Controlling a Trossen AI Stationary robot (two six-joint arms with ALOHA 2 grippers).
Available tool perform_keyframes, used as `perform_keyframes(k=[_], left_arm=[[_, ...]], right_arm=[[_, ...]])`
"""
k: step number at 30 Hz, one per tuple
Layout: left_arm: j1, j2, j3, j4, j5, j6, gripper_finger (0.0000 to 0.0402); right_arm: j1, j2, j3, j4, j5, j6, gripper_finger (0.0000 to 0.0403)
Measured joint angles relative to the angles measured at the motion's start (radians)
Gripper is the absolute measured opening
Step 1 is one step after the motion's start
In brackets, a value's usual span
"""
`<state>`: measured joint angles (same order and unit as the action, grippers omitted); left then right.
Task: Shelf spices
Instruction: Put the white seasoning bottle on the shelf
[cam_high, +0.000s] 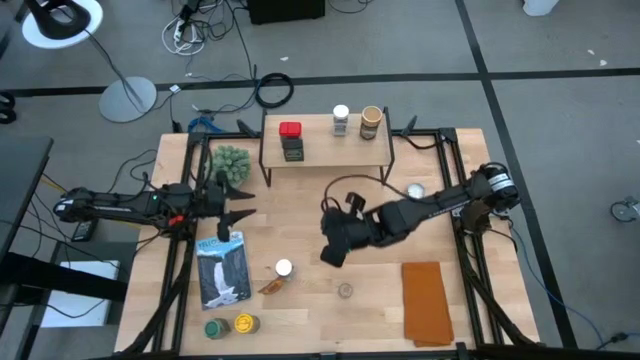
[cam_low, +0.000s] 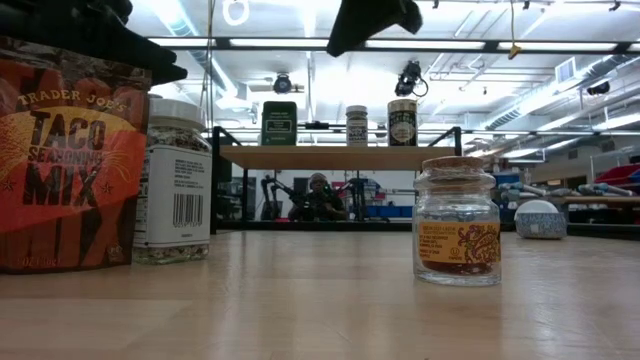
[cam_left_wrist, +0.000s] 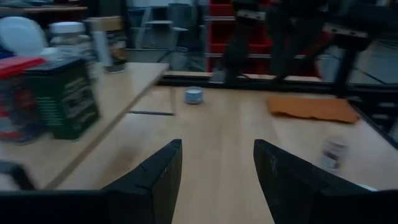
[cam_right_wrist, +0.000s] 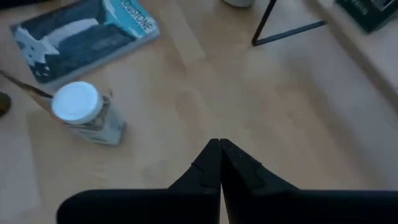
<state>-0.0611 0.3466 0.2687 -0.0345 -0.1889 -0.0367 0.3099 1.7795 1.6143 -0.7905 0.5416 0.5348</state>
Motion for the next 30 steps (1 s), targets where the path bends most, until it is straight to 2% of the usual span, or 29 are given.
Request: perform_keyframes(k=[2, 5, 11, 15, 20, 30], left_arm=[[0.000, 0.000, 0.000, 0.000, 0.016, 0.003, 0.0204], [0.000, 0.000, 0.000, 0.000, 0.018, 0.003, 0.0204], [0.000, 0.000, 0.000, 0.000, 0.018, 0.004, 0.0204], [0.000, 0.000, 0.000, 0.000, 0.018, 0.005, 0.0204], [0.000, 0.000, 0.000, 0.000, 0.018, 0.005, 0.0204], [0.000, 0.000, 0.000, 0.007, 0.018, 0.006, 0.0204]], right_arm=[[0.026, 0.001, -0.033, 0.047, 0.021, 0.042, 0.0003], [0.054, 0.001, -0.122, 0.212, 0.024, 0.088, 0.0004], [0.101, 0.001, -0.350, 0.681, 0.011, 0.079, 0.0002], [0.119, 0.002, -0.431, 0.803, 0.008, 0.094, 0.0001], [0.122, 0.038, -0.410, 0.811, 0.010, 0.104, 0.0001], [0.121, 0.295, -0.163, 0.805, -0.046, -0.040, 0.0000]])
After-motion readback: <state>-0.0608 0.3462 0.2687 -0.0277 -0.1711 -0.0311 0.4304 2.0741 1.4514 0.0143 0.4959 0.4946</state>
